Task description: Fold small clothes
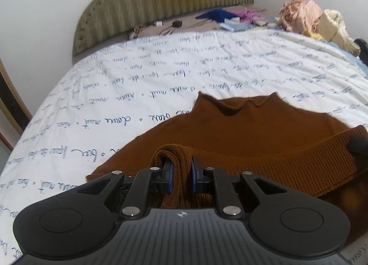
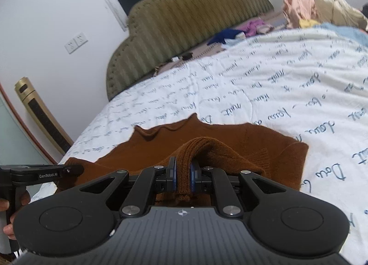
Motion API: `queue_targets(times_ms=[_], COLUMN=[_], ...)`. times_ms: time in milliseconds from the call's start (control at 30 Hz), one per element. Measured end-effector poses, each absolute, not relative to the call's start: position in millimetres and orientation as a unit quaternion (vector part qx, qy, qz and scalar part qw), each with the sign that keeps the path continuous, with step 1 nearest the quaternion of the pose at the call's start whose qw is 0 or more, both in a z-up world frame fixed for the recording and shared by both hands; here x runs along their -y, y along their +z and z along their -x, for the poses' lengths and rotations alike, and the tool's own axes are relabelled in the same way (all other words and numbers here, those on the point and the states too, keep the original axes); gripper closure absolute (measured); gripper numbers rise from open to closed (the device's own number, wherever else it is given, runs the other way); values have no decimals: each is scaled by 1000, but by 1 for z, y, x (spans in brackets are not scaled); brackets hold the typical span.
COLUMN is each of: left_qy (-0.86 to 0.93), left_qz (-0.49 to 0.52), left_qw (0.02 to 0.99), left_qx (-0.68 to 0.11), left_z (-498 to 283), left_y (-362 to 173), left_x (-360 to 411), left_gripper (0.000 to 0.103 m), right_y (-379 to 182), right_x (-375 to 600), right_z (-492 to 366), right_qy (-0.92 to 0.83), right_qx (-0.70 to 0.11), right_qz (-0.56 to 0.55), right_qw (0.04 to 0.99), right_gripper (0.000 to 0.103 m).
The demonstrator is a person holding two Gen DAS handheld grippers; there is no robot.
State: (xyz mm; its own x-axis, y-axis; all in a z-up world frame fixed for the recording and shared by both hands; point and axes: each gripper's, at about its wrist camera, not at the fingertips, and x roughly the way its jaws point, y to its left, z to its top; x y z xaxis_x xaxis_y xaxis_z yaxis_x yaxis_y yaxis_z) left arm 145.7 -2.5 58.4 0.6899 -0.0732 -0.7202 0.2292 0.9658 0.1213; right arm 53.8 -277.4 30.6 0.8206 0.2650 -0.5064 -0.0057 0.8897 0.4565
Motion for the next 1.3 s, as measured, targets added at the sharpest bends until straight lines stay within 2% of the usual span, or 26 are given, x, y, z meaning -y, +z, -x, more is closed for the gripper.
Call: queue_targets(times_ms=[200,367,467,533,600,767,833,900,933,1067,1200,1300], left_qy=[-89,-95,-99,-101,-105,-102,-94,-76,-68,-46,-41,-40], left_qz=[-85,-47,-10,25,66,117,115,108,105,84,74,45], left_qw=[905,894,885,878,869,859,865,877,884,901,907,911], left_qx=[-407,-435,-455,-467,-479,-487,-479,-462,-450,-424,-412,-408], left_z=[-170,-185,-195,-200,-206,-213,-212,-209,-207,-202,-194,-179], left_y=[42,40,40,40,38,38,41,47,51,62,67,66], left_x=[2,-7,-17,-26,-37,-52,-53,-54,-56,-61,-69,-74], left_gripper=[86,83,82,82,78,74,65,33,28,28,28,28], right_y=[14,11,10,8,7,11,12,13,15,28,24,11], right_x=[278,283,288,294,299,308,311,313,314,307,288,287], right_z=[-78,-91,-101,-106,-111,-116,-119,-121,-118,-105,-108,-116], right_qy=[61,66,72,76,80,68,62,49,36,36,75,21], right_qx=[-316,-330,-336,-338,-336,-321,-316,-310,-302,-271,-308,-339], right_qz=[-229,-248,-266,-285,-306,-321,-319,-311,-305,-260,-212,-188], right_qw=[919,909,901,894,887,889,892,897,903,926,924,921], right_gripper=[87,82,74,59,51,45,44,44,44,42,31,30])
